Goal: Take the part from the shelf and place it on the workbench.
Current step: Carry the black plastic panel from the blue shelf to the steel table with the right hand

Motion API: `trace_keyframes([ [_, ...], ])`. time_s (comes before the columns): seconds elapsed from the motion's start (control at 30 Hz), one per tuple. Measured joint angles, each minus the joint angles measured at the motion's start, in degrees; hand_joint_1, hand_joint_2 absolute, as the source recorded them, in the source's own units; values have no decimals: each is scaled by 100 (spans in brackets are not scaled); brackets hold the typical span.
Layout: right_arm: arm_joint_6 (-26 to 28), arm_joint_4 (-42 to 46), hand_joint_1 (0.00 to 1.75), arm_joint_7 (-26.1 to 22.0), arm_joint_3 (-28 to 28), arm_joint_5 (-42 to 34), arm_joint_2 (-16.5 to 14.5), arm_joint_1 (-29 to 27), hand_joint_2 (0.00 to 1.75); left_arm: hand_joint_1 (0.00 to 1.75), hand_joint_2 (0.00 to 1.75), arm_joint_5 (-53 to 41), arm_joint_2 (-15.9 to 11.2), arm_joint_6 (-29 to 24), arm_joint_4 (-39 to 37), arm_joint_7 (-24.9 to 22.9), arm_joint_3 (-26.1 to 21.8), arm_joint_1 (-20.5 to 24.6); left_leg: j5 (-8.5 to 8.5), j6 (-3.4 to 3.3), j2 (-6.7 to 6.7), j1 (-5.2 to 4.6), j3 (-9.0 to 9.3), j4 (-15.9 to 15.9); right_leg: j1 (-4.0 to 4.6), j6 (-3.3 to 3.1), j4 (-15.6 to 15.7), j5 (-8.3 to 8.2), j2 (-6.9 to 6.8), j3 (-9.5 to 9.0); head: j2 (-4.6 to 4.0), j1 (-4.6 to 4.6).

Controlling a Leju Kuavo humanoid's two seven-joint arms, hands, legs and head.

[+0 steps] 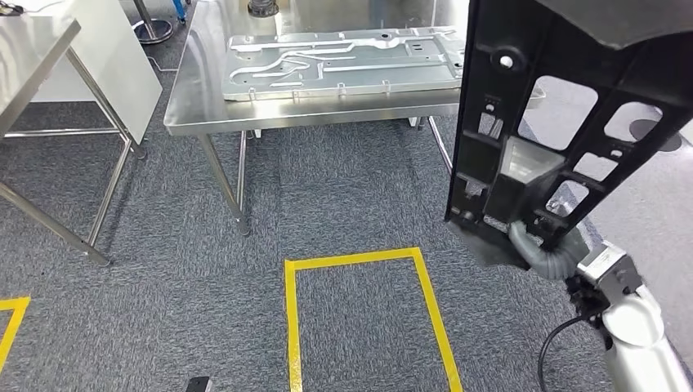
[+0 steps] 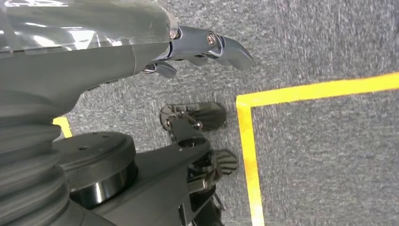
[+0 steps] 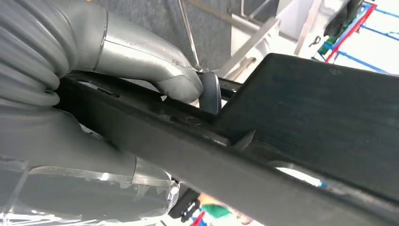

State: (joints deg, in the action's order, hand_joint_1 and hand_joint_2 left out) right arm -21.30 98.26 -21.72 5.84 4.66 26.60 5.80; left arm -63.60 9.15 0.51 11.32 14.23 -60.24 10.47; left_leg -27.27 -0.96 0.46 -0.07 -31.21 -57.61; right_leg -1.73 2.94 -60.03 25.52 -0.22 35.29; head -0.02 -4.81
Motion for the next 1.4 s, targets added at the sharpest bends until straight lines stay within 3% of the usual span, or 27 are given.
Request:
trace_keyframes([
  [0.07, -36, -93, 175, 44, -1, -59, 135, 125, 175, 0, 175, 0, 5, -1, 0, -11, 2, 2, -25, 61, -2, -19, -18, -17, 33, -70, 129, 19, 5, -45, 0, 0],
  [0.17, -96, -220, 175, 88, -12, -141, 314, 310, 175, 0, 175, 1, 10, -5, 0, -26, 2, 11, -127, 152, -1, -8, -58, -134, 9, -186, 149, 24, 22, -55, 0, 1],
  [0.23, -143, -330, 175, 108, -49, -221, 428, 506, 175, 0, 175, 3, 11, -10, 0, -26, 2, 16, -407, 196, -9, 8, -338, -713, 8, -250, 162, 38, 24, -79, 0, 1],
  [0.3, -176, -467, 175, 126, -117, -292, 522, 702, 175, 0, 175, 7, 13, -14, 0, -26, 2, 9, -687, 211, -10, 14, -782, -1515, 33, -287, 160, 61, 32, -98, 0, 0],
  [0.33, -179, -532, 175, 137, -155, -315, 556, 781, 175, 0, 175, 9, 14, -16, 0, -27, 2, 4, -692, 206, -10, 15, -933, -1735, 48, -296, 159, 74, 38, -116, 0, 0],
  [0.37, -182, -592, 175, 147, -193, -330, 586, 852, 175, 0, 175, 10, 15, -16, 0, -29, 2, 1, -579, 190, -11, 13, -979, -1729, 63, -301, 159, 90, 45, -141, 0, 0],
  [0.43, -182, -687, 175, 156, -262, -347, 639, 974, 175, 0, 175, 13, 16, -18, 0, -33, 2, 1, -93, 108, -19, -4, -751, -1071, 93, -301, 161, 134, 56, -214, 0, 0],
  [0.5, -177, -763, 175, 156, -331, -362, 685, 1084, 175, 0, 175, 15, 13, -27, 0, -42, 2, 9, 214, 8, -34, -37, -445, -350, 115, -278, 162, 172, 62, -258, 0, 1],
  [0.63, -163, -884, 175, 163, -497, -412, 799, 1245, 175, 0, 175, 22, 18, -36, 0, -53, 2, 18, 240, -64, -34, -57, -310, -24, 93, -157, 204, 186, 65, -265, 0, 0],
  [0.7, -155, -929, 175, 169, -560, -462, 871, 1337, 175, 0, 175, 30, 27, -37, 0, -48, 2, 24, 266, -100, -31, -22, -213, 97, 92, -111, 33, 290, 52, -209, 0, 1],
  [0.73, -151, -948, 175, 173, -584, -495, 904, 1380, 175, 0, 175, 36, 34, -37, 0, -45, 2, 29, 265, -112, -28, -11, -167, 133, 84, -94, -231, 407, 47, -80, 0, 1],
  [0.8, -141, -992, 175, 187, -639, -565, 954, 1436, 175, 0, 175, 49, 43, -38, 0, -42, 2, 34, 217, -126, -28, -11, -109, 145, 69, -52, -1000, 671, 46, 359, 0, 2],
  [0.83, -135, -1015, 175, 197, -669, -594, 975, 1444, 175, 0, 175, 51, 44, -38, 0, -42, 2, 31, 182, -124, -28, -9, -80, 141, 54, -30, -1299, 714, 44, 565, 0, 2],
  [0.87, -129, -1038, 175, 206, -700, -614, 992, 1448, 175, 0, 175, 54, 45, -38, 0, -41, 2, 25, 143, -116, -29, -4, -45, 133, 36, -8, -1411, 650, 41, 685, 0, 2],
  [0.9, -125, -1061, 175, 213, -727, -629, 1008, 1459, 175, 0, 175, 57, 46, -38, 0, -40, 2, 20, 97, -102, -30, 5, -4, 118, 15, 12, -1288, 470, 37, 687, 0, 2],
  [0.97, -121, -1098, 175, 216, -768, -651, 1039, 1504, 175, 0, 175, 64, 52, -38, 0, -37, 2, 17, -16, -47, -32, 25, 78, 70, -26, 55, -568, -6, 6, 422, 0, 2],
  [1.0, -119, -1123, 175, 216, -791, -662, 1051, 1545, 175, 0, 175, 68, 54, -39, 0, -35, 2, 21, -80, -8, -32, 21, 101, 36, -26, 52, -218, -144, -8, 280, 0, 2],
  [1.07, -108, -1174, 175, 220, -840, -679, 1063, 1598, 175, 0, 175, 80, 54, -46, 0, -32, 2, 27, -170, 59, -28, -2, 120, 16, -17, -19, 82, -157, -21, 150, 0, -1],
  [1.17, -89, -1233, 175, 221, -900, -688, 1064, 1639, 175, 0, 175, 102, 51, -55, 0, -32, 0, 28, -263, 132, -6, -3, 175, 4, -5, -165, 87, -55, 12, 107, 0, -3],
  [1.23, -82, -1266, 175, 220, -933, -687, 1063, 1712, 175, 0, 175, 108, 50, -61, 0, -32, 0, 38, -420, 177, -5, 11, 8, -386, -2, -242, 97, 19, 19, 17, 0, -4],
  [1.33, -79, -1333, 175, 218, -998, -685, 1051, 1790, 175, 0, 175, 114, 51, -68, 0, -33, -1, 10, -703, 180, -9, 12, -781, -1597, 48, -306, 100, 170, 25, -151, 0, -3],
  [1.37, -79, -1357, 175, 219, -1020, -684, 1047, 1793, 175, 0, 175, 116, 51, -69, 0, -33, -2, -9, -648, 159, -10, 5, -992, -1802, 71, -316, 100, 229, 33, -225, 0, -3],
  [1.4, -79, -1378, 175, 219, -1039, -683, 1043, 1797, 175, 0, 175, 118, 51, -70, 0, -33, -2, -24, -462, 122, -13, -8, -1097, -1771, 98, -324, 102, 293, 42, -311, 0, -3],
])
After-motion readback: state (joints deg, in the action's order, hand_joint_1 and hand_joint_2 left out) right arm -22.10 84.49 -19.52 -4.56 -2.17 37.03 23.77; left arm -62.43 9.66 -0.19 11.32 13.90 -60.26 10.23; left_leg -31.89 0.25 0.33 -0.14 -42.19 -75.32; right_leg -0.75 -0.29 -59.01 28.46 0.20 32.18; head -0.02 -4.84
